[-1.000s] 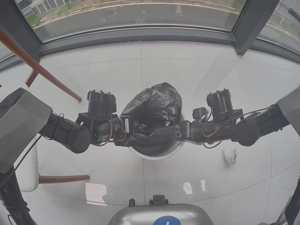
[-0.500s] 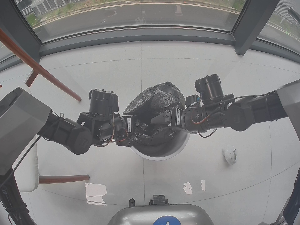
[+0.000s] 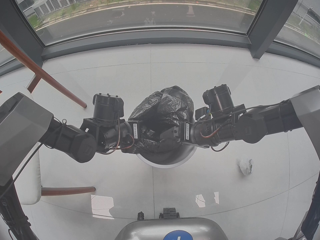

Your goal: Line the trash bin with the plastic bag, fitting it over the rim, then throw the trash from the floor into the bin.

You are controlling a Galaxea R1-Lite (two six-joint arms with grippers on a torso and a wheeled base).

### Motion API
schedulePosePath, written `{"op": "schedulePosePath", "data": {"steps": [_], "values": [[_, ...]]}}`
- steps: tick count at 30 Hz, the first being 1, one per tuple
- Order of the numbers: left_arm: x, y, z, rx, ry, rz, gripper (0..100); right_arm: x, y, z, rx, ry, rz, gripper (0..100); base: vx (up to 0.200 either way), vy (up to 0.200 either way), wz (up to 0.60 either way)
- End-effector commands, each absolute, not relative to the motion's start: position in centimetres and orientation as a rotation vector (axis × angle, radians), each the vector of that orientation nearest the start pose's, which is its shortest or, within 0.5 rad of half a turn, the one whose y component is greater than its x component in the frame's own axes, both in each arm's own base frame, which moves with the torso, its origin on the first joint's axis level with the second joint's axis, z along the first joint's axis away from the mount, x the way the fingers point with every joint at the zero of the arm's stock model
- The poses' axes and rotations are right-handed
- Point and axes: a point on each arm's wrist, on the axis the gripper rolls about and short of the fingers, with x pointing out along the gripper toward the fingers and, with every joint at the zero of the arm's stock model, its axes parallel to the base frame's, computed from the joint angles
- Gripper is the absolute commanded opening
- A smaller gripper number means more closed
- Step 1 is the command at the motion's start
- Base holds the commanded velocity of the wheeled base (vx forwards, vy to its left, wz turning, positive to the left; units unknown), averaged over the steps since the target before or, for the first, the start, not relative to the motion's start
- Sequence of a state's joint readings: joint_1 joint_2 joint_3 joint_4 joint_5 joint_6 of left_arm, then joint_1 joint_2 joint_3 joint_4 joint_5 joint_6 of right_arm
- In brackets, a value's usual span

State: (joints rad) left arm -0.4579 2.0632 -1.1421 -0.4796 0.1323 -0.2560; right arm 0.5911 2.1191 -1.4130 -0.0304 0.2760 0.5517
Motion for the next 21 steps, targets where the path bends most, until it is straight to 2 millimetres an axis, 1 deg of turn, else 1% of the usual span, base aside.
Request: {"op": "schedulePosePath", "data": {"steps": [1,6,8,10,16,21], "values": [[36.2,-17.2,12.9,-0.125,0.452,-0.257,0,34.3,23.9,13.2,0.379,0.916,0.613,100,0.000,0.000,0.00],[36.4,-17.1,13.2,-0.129,0.443,-0.254,0,34.7,24.0,12.8,0.376,0.915,0.599,100,0.000,0.000,0.00],[36.5,-17.1,13.3,-0.132,0.441,-0.252,0,35.0,24.2,12.1,0.370,0.923,0.586,100,0.000,0.000,0.00],[36.5,-17.0,13.4,-0.135,0.436,-0.251,0,35.1,24.2,11.8,0.369,0.924,0.579,100,0.000,0.000,0.00],[37.0,-16.4,13.6,-0.140,0.426,-0.235,0,34.8,24.3,12.1,0.368,0.921,0.587,100,0.000,0.000,0.00],[37.2,-16.4,13.8,-0.142,0.420,-0.234,0,34.6,24.8,11.6,0.358,0.935,0.595,100,0.000,0.000,0.00]]}}
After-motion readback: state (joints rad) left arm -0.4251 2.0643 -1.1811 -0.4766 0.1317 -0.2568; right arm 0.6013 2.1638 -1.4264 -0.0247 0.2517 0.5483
